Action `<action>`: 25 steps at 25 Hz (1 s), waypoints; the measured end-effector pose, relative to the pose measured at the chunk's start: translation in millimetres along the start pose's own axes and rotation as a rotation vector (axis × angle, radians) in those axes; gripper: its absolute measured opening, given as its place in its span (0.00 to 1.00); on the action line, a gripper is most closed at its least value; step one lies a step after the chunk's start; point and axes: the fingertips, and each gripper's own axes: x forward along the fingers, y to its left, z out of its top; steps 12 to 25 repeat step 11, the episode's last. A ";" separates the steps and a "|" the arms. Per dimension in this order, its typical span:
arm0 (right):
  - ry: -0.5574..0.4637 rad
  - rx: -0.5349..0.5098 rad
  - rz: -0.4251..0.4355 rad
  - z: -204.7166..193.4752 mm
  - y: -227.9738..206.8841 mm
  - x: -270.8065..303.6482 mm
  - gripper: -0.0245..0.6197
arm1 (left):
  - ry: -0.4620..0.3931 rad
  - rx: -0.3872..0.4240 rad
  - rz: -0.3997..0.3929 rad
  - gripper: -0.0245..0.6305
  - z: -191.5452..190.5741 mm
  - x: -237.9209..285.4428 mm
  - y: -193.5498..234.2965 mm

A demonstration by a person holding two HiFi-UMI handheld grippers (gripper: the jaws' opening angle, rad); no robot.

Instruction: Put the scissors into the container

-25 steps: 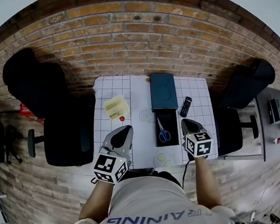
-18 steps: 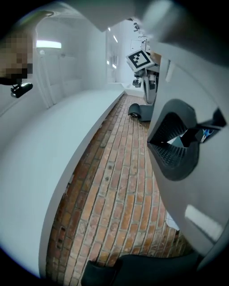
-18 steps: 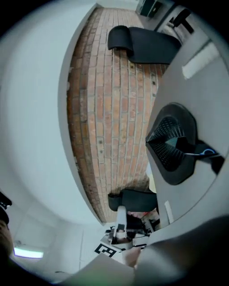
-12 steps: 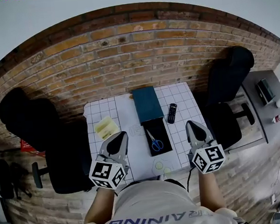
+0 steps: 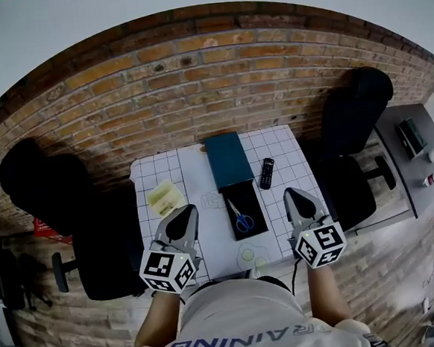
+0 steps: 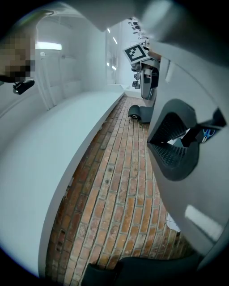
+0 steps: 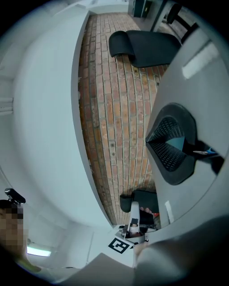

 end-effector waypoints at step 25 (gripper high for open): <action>0.024 0.003 0.046 -15.5 8.3 4.1 0.06 | 0.008 0.006 0.034 0.04 -5.7 -8.4 3.5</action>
